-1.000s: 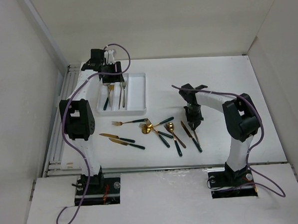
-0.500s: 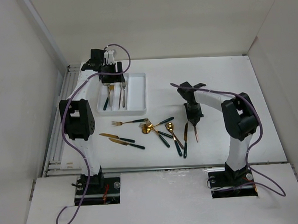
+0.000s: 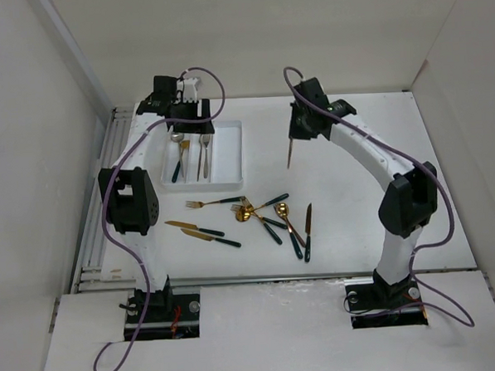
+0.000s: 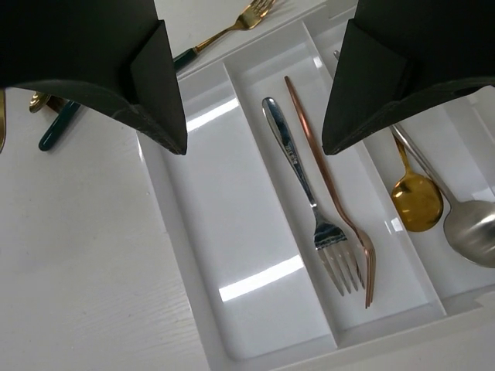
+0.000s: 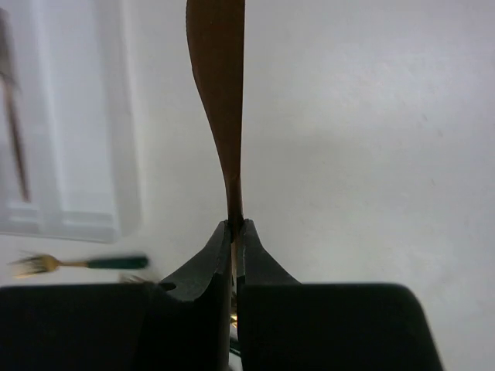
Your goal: Sort the eating utensils into containers
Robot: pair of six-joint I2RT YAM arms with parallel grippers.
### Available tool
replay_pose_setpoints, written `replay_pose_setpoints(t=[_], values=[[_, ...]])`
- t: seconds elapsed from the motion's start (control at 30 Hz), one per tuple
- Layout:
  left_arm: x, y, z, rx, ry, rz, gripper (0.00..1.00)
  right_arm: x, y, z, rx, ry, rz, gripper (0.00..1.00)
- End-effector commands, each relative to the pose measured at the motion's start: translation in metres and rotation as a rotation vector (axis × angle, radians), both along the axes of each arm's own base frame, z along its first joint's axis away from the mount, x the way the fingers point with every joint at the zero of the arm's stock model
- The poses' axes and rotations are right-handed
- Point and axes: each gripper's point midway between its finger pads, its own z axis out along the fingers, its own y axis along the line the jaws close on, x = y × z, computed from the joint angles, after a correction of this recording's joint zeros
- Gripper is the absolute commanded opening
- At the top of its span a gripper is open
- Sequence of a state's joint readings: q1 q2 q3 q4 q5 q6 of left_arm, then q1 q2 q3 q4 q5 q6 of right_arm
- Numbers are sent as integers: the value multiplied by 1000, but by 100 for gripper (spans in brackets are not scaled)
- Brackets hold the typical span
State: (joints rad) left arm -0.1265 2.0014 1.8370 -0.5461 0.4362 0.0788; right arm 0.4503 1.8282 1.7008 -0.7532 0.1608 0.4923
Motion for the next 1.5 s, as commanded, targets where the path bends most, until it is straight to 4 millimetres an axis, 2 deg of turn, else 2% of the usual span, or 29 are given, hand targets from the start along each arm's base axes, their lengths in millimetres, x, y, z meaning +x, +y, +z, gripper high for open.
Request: replay_pose_setpoints(t=[0.0,0.03,0.07,0.1,0.13,0.2,0.23,0.27,0.33,0.37,0.43,0.47,0.6,0.7,0.73,0.87,0.9,0.97,1.03,1.07,1.13,1.23,1.27,1.3,1.33,1.37,1.4,1.43,1.47], values=[[1,5,46,15,-102,11,68,32,64,44,142,-141,69,0],[1,11,42,19,-90,35,68,45,80,36,158,-154,77,0],[4,19,41,32,-91,57,68,45,101,39,194,-163,125,0],[4,19,41,32,-91,57,68,53,117,57,235,-207,152,0],[4,26,37,37,-78,83,68,63,133,46,258,-209,168,0],[3,36,36,56,-77,110,68,69,163,61,308,-262,217,0],[0,38,36,64,-77,117,68,73,173,61,319,-278,228,0],[3,39,37,69,-87,124,68,83,183,49,332,-282,240,0],[-1,43,32,90,-79,130,68,80,209,50,381,-298,291,0],[-4,43,32,90,-75,130,68,87,215,33,378,-293,290,0],[-6,48,32,91,-74,139,68,90,225,28,385,-296,290,0],[-8,48,28,98,-68,132,68,91,224,-2,346,-240,276,0],[-6,50,29,103,-78,139,68,95,215,-40,270,-178,231,0],[-6,50,29,103,-78,139,68,95,213,-50,251,-160,221,0],[-6,50,29,103,-78,139,68,93,211,-61,237,-137,220,0],[-6,50,29,103,-78,139,69,78,214,-80,245,-49,252,0],[-5,50,25,105,-69,138,69,73,215,-85,247,-25,264,2],[-5,50,25,105,-69,138,69,68,214,-91,243,0,270,16],[-5,50,25,105,-69,138,69,67,213,-84,246,-7,270,26],[-5,50,25,105,-69,138,69,67,213,-71,257,-25,272,32],[-5,50,25,105,-69,138,69,69,211,-56,260,-57,262,35],[-3,50,29,103,-78,139,69,69,206,-4,293,-130,246,46],[-3,50,29,103,-78,139,69,68,202,10,295,-150,239,47],[-3,50,29,103,-78,139,69,63,188,38,300,-169,212,47],[-3,50,29,103,-78,139,69,58,178,50,286,-179,193,48],[-2,50,32,102,-87,139,69,52,158,39,211,-162,146,51],[-1,52,32,115,-91,140,69,42,144,38,169,-149,132,56],[-2,52,37,114,-101,141,69,22,123,54,127,-147,131,58],[-2,54,37,122,-102,148,69,10,103,45,65,-119,96,58]])
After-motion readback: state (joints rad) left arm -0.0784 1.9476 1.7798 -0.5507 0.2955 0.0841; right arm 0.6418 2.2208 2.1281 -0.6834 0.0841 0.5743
